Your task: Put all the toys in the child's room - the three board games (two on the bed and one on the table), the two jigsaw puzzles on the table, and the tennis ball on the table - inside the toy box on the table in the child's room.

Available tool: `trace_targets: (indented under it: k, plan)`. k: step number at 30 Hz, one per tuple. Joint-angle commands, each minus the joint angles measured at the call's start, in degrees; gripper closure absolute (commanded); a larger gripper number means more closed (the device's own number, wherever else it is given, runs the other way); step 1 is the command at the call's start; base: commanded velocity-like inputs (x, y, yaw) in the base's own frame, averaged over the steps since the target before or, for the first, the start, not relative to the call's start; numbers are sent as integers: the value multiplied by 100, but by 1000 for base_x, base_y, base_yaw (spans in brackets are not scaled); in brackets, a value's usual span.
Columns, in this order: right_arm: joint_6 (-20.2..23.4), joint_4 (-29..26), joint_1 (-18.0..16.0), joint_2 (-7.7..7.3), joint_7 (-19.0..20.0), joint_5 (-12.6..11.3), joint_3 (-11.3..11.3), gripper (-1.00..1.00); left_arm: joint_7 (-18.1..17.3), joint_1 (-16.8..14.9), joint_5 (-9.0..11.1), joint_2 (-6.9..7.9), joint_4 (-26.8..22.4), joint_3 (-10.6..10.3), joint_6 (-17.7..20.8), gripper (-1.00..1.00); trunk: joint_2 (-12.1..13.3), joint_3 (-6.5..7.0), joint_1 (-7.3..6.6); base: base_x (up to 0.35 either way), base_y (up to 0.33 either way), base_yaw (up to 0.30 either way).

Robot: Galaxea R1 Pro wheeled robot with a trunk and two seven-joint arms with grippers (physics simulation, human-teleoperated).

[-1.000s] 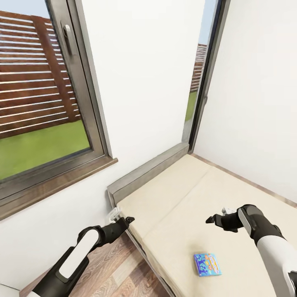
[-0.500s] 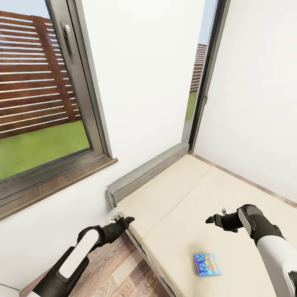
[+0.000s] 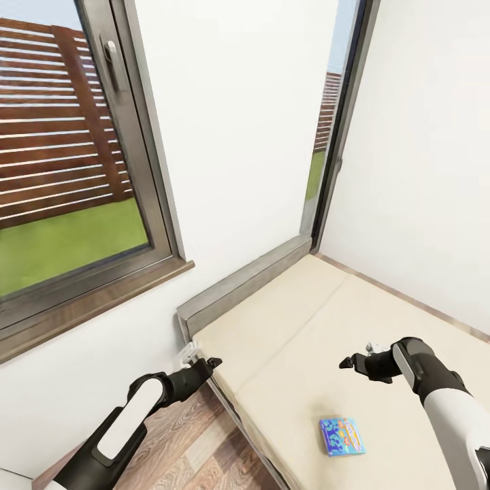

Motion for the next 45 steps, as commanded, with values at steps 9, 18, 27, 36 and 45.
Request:
trace_targets:
  k: [9, 18, 27, 36, 45]
  plan:
    - [206, -228, 133, 196, -208, -24, 18, -100, 23, -114, 281, 23, -128, -49, 59, -100, -12, -12, 4, 0, 0, 0]
    - [322, -399, 411, 296, -497, -63, 14, -100, 15, -157, 536, 12, -198, -61, 184, -100, -12, -12, 4, 0, 0, 0]
    - [349, -430, 468, 299, -613, -60, 6, -100, 16, -167, 579, 12, -215, -59, 221, -100, -373, -174, 201, 0, 0, 0]
    - [363, -432, 503, 247, -629, -52, 4, -100, 10, -171, 596, 9, -225, -63, 233, -100, -734, -335, 399, 0, 0, 0]
    - [398, -433, 521, 225, -649, -49, 3, -100, 8, -172, 605, 7, -230, -71, 240, -100, -1095, -497, 597, 0, 0, 0]
